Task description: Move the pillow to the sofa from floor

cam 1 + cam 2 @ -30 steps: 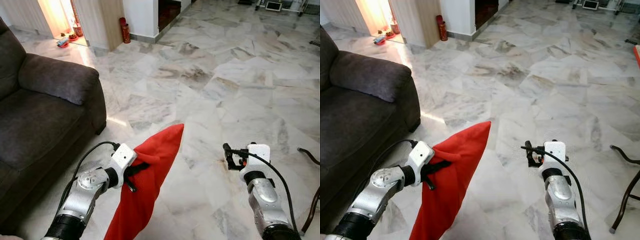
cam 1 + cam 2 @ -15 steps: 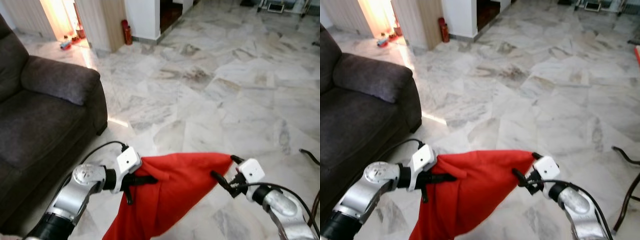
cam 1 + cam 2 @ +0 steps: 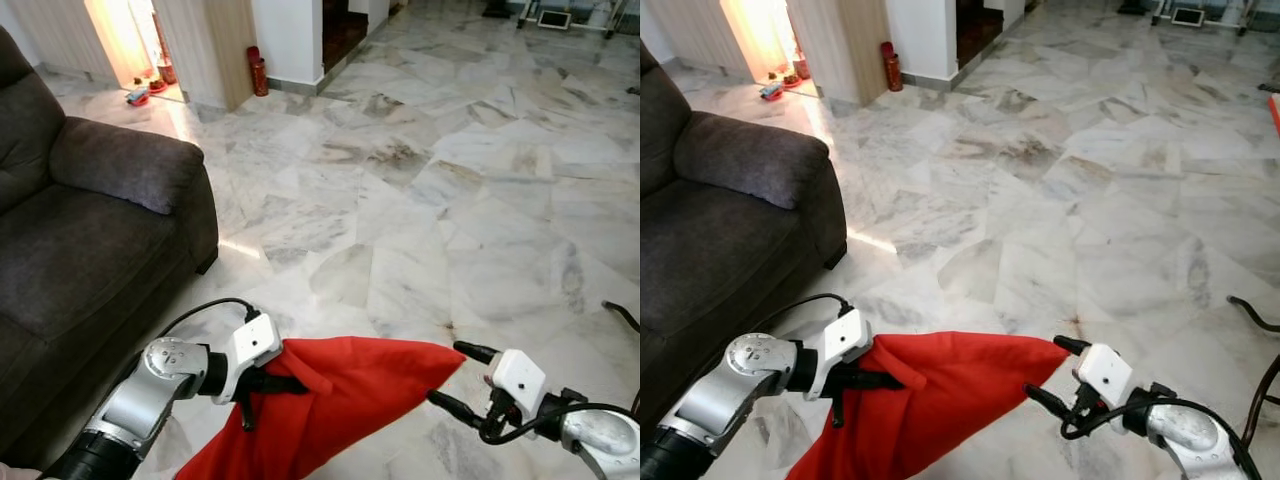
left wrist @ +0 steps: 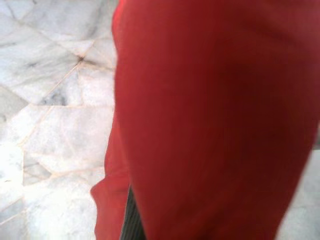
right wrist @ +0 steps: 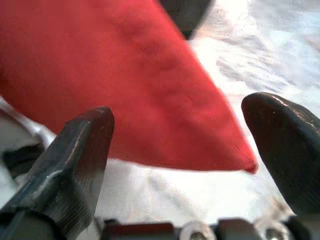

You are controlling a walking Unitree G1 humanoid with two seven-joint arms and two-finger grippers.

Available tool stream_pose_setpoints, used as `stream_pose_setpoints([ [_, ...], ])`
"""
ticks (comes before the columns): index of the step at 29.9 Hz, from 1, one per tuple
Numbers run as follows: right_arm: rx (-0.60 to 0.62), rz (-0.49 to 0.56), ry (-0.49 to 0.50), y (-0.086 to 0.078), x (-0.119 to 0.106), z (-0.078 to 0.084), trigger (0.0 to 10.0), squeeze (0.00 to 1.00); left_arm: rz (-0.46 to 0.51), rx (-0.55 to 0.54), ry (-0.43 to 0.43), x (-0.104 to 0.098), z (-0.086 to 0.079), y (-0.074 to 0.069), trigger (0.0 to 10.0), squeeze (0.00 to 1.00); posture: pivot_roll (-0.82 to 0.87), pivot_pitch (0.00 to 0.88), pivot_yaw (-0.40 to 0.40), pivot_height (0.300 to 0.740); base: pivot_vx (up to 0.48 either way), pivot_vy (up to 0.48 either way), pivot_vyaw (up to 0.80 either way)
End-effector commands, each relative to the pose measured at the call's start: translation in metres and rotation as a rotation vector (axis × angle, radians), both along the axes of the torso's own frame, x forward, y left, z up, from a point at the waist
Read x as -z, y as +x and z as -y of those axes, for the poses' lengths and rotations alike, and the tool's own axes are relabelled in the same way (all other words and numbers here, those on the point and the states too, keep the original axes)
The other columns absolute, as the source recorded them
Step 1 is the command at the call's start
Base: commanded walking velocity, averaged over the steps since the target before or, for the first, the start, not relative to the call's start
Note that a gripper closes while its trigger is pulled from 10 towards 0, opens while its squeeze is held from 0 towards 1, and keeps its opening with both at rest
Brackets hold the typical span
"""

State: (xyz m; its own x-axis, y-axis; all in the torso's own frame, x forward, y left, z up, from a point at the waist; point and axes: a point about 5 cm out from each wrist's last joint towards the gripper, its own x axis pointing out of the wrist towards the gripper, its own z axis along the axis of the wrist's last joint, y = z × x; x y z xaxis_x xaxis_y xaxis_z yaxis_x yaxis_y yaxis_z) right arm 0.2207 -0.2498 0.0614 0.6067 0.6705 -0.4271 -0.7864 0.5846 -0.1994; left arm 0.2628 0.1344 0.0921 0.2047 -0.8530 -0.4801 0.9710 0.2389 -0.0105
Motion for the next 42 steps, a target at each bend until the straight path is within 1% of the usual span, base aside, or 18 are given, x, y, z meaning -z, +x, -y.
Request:
stream_pose_setpoints([
  [1,-0.126,-0.062,0.011,-0.01,-0.015,0.005,10.0,1.0,0.066,0.066,-0.028,-0.018,0.008,0.004,10.0,0.0,-0.12,0.03,0.066,0.739,0.0,0.0,0.0],
  [4,-0.157,-0.088,-0.006,-0.015,-0.016,0.009,10.0,1.0,0.062,0.071,-0.027,-0.018,0.009,0.004,10.0,0.0,-0.12,0.03,0.066,0.739,0.0,0.0,0.0],
  [7,-0.178,-0.126,-0.034,-0.02,-0.011,0.012,10.0,1.0,0.052,0.101,-0.019,-0.019,0.009,0.003,10.0,0.0,-0.11,0.04,0.067,0.739,0.0,0.0,0.0],
  [10,-0.187,-0.138,-0.064,-0.021,-0.008,0.013,10.0,1.0,0.057,0.113,-0.005,-0.018,0.009,0.003,10.0,0.0,-0.11,0.043,0.066,0.739,0.0,0.0,0.0],
  [12,-0.18,-0.132,-0.11,-0.02,-0.005,0.014,10.0,1.0,0.046,0.139,0.007,-0.018,0.01,0.001,10.0,0.0,-0.11,0.047,0.068,0.739,0.0,0.0,0.0],
  [13,-0.18,-0.132,-0.11,-0.02,-0.005,0.014,10.0,1.0,0.046,0.139,0.007,-0.018,0.01,0.001,10.0,0.0,-0.11,0.047,0.068,0.739,0.0,0.0,0.0],
  [15,-0.178,-0.121,-0.186,-0.018,-0.001,0.017,10.0,1.0,0.03,0.168,0.015,-0.018,0.009,-0.001,10.0,0.0,-0.11,0.053,0.068,0.739,0.0,0.0,0.0],
  [16,-0.178,-0.121,-0.186,-0.018,-0.001,0.017,10.0,1.0,0.03,0.168,0.015,-0.018,0.009,-0.001,10.0,0.0,-0.11,0.053,0.068,0.739,0.0,0.0,0.0],
  [17,-0.185,-0.122,-0.214,-0.018,0.001,0.018,10.0,1.0,0.025,0.178,0.019,-0.019,0.009,-0.002,10.0,0.0,-0.11,0.053,0.068,0.739,0.0,0.0,0.0],
  [18,-0.201,-0.133,-0.243,-0.019,0.003,0.019,10.0,0.0,0.02,0.191,0.024,-0.019,0.008,-0.003,10.0,0.0,-0.11,0.057,0.067,0.739,0.0,0.0,0.0],
  [19,-0.201,-0.133,-0.243,-0.019,0.003,0.019,10.0,0.0,0.02,0.191,0.024,-0.019,0.008,-0.003,10.0,0.0,-0.11,0.057,0.067,0.739,0.0,0.0,0.0],
  [21,-0.225,-0.156,-0.286,-0.021,0.009,0.019,10.0,0.0,0.017,0.216,0.04,-0.019,0.007,-0.004,10.0,0.0,-0.1,0.062,0.065,0.739,0.0,0.0,0.0],
  [26,-0.276,-0.194,-0.316,-0.028,0.014,0.017,10.0,0.0,0.01,0.225,0.043,-0.019,0.006,-0.004,10.0,0.0,-0.1,0.067,0.064,0.739,0.0,0.0,0.0],
  [31,-0.307,-0.234,-0.381,-0.034,0.025,0.02,10.0,0.0,0.006,0.24,0.039,-0.021,0.007,-0.005,10.0,0.0,-0.1,0.069,0.061,0.739,0.0,0.0,0.0],
  [33,-0.3,-0.24,-0.399,-0.035,0.03,0.021,10.0,0.0,0.004,0.245,0.034,-0.022,0.008,-0.005,10.0,0.0,-0.1,0.071,0.061,0.739,0.0,0.0,0.0],
  [36,-0.283,-0.242,-0.398,-0.035,0.034,0.02,10.0,0.0,-0.002,0.25,0.028,-0.022,0.008,-0.006,10.0,0.0,-0.09,0.073,0.059,0.739,0.0,0.0,0.0],
  [40,-0.259,-0.202,-0.439,-0.031,0.039,0.02,10.0,0.0,-0.018,0.263,0.026,-0.022,0.008,-0.008,10.0,0.0,-0.09,0.074,0.058,0.739,0.0,0.0,0.0],
  [42,-0.181,-0.109,-0.49,-0.018,0.039,0.021,10.0,0.0,-0.029,0.276,0.029,-0.022,0.008,-0.011,10.0,0.0,-0.09,0.074,0.059,0.739,0.0,0.0,0.0],
])
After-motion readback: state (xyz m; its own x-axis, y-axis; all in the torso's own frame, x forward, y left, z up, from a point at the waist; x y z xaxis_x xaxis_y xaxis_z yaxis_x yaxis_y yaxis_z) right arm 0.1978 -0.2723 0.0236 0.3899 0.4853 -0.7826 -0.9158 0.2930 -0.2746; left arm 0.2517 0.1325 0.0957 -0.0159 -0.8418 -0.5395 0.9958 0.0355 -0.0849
